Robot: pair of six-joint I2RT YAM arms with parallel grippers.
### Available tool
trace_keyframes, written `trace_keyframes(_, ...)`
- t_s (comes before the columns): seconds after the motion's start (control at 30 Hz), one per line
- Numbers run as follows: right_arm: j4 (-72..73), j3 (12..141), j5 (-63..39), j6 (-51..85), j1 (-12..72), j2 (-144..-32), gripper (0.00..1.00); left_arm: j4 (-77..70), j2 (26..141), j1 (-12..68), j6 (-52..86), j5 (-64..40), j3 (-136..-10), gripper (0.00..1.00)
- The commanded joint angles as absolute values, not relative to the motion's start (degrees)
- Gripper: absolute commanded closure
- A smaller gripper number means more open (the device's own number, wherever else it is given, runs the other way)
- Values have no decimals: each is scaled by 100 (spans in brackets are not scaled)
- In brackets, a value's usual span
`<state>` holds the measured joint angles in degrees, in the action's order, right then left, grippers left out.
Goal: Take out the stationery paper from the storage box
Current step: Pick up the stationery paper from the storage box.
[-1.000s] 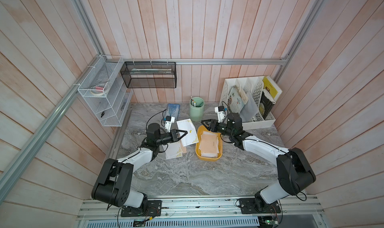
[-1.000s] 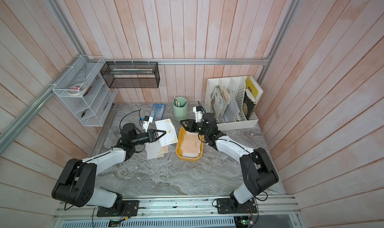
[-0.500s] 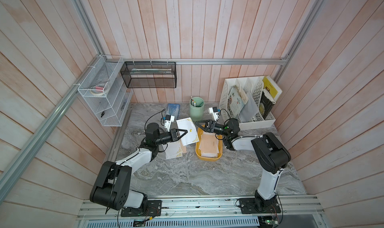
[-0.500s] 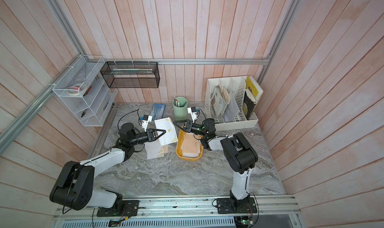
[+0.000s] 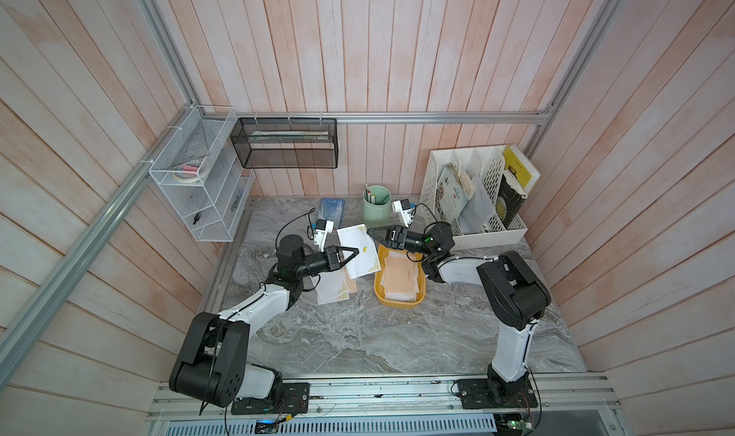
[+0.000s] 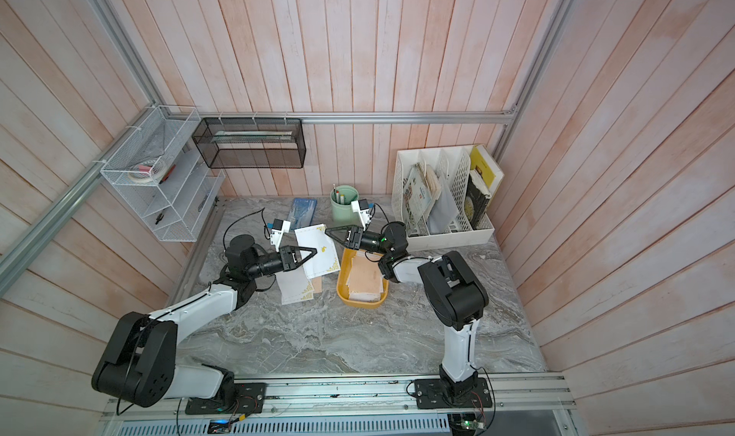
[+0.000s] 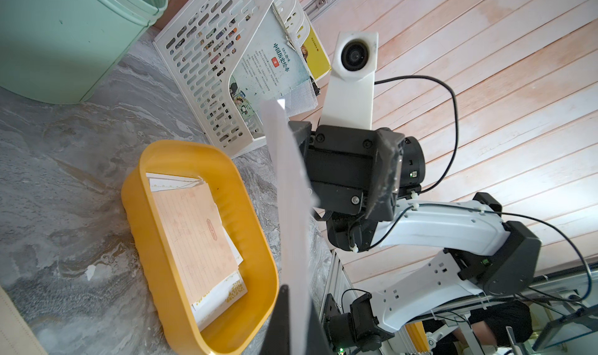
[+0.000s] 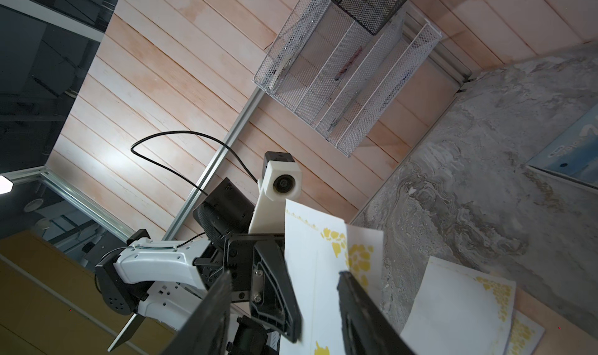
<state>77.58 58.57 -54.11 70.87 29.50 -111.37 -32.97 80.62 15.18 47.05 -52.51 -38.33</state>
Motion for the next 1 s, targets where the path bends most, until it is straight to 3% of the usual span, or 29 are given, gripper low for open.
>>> trace_keyframes(0.0,7738,5940,-5522,6979,2953,-11260,45,-3333,7939,1539,4685,-5342,-3762,100)
trace_keyframes(0.33,6518,5677,-5355,6017,2801,-10880,46,-3186,7858,1538,4614,-5306,-3775,100)
trace_keyframes(0.73,7713,6332,-5557,6973,3121,-11548,45,-3167,7858,1542,4624,-5293,-3720,100)
trace_keyframes(0.83,8297,6334,-5566,7432,3061,-11686,51,-3115,7840,1538,4589,-5259,-3718,100)
trace_keyframes(0.97,8791,6207,-5526,7796,2947,-11716,67,-3054,7827,1545,4563,-5241,-3705,100)
